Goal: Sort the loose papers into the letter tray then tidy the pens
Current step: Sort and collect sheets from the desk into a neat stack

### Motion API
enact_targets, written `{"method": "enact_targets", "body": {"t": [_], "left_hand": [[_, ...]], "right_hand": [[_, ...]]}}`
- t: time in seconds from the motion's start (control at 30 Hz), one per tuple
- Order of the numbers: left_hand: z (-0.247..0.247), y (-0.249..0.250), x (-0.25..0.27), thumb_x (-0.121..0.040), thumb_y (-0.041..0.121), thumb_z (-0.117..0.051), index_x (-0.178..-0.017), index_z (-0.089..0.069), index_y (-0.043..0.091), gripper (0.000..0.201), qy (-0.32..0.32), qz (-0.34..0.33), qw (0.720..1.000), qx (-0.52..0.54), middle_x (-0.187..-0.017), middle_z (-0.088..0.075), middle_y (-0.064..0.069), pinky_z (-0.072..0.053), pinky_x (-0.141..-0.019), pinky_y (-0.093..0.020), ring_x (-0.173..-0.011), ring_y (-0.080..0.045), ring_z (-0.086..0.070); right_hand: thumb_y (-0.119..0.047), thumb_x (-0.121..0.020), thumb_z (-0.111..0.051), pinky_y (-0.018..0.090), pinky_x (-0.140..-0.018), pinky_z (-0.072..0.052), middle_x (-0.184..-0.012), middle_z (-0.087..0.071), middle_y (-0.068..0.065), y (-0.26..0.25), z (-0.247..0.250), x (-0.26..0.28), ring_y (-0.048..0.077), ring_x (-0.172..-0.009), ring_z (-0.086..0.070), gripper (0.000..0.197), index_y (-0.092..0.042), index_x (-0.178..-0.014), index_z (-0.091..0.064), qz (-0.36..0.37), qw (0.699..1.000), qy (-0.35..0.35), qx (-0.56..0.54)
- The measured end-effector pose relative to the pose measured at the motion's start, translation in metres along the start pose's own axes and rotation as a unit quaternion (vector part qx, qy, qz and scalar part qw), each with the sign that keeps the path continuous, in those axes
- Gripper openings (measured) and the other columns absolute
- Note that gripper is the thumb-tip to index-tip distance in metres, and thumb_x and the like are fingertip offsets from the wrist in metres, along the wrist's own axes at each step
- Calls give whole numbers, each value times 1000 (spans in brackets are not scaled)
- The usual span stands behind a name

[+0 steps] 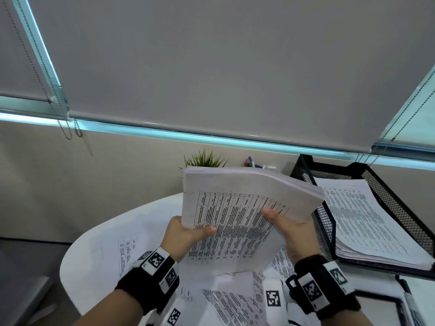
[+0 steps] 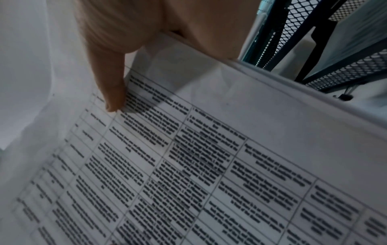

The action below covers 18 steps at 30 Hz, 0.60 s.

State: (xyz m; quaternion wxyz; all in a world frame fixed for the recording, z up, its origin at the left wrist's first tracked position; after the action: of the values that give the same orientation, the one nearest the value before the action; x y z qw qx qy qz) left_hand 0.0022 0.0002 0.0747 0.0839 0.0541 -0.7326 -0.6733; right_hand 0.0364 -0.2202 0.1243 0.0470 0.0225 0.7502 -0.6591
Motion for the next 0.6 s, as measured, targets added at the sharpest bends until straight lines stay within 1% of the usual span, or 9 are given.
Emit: {"method": "enact_targets", "body": {"t": [0.07,0.17,0.27,0.37,0.4,0.47,0.5,0.57,0.6], "left_hand": [[0,-5,0,-67,-1,-78,-82,-67,17,26,7,5,1000,-5,-75,-75,6,-56,-63,-17,-73,-6,-71],[3,-26,0,-65,3,-81,-84,-65,20,30,41,39,998,-13,-80,-73,3,-56,-69,-21,-78,-9,-70],[3,-45,0,-63,14,-85,-80,-64,16,27,55,79,994,-47,-84,-70,-4,-55,-78,-34,-76,-20,-67],[1,-49,2,-66,12,-82,-76,-63,21,23,66,62,994,-53,-70,-71,8,-53,-61,-19,-65,-6,-69],[-1,-48,2,-67,11,-82,-75,-64,23,23,63,51,995,-57,-67,-71,10,-52,-58,-16,-65,-3,-68],[-3,-46,3,-68,13,-81,-77,-67,21,18,54,37,996,-68,-72,-73,5,-56,-65,-24,-70,-9,-70],[-3,-46,4,-69,14,-80,-79,-68,19,17,48,38,996,-70,-75,-73,2,-56,-69,-28,-72,-12,-71],[2,-50,6,-73,19,-77,-83,-68,20,14,44,44,996,-57,-80,-74,1,-56,-74,-32,-76,-13,-71],[6,-55,6,-76,24,-75,-85,-68,22,12,47,55,996,-50,-83,-74,3,-56,-78,-34,-80,-13,-70]], "right_hand": [[-17,-56,-86,47,-91,-51,-98,-73,8,9,3,-2,24,-96,-69,51,-16,-102,-65,-22,1000,-4,1],[-29,-48,-90,43,-102,-42,-101,-69,2,37,4,2,20,-102,-64,70,-18,-107,-55,-120,991,-12,48],[-26,-59,-85,43,-103,-40,-102,-61,-1,64,3,11,22,-111,-56,61,-5,-103,-48,-190,979,-8,78],[-37,-61,-84,44,-104,-40,-110,-62,3,75,4,17,27,-112,-56,66,-9,-111,-51,-194,977,7,91],[-35,-66,-81,43,-104,-38,-110,-61,2,75,5,17,25,-110,-55,61,-9,-113,-50,-194,977,16,92],[-20,-80,-72,36,-99,-36,-94,-59,-3,72,9,17,19,-94,-54,26,-15,-95,-52,-198,976,19,88],[-16,-83,-69,34,-97,-36,-88,-59,-6,71,11,18,16,-89,-54,19,-19,-87,-51,-190,978,21,85],[-20,-79,-73,37,-99,-39,-93,-65,-1,74,16,19,19,-93,-59,23,-15,-95,-57,-189,977,20,97],[-28,-73,-78,42,-103,-40,-102,-67,4,79,20,19,24,-101,-61,44,-11,-108,-59,-201,974,26,104]]}}
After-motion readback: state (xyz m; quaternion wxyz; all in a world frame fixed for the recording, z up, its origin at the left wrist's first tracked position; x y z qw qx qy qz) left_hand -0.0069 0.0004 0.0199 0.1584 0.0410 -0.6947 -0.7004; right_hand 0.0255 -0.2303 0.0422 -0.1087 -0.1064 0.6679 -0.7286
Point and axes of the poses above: each hand's wrist, its own x-axis away from the middle knuckle, its own z-axis out of the back of the hand, y = z × x, the point moved 1 cm from there along -x, towards the middle knuckle
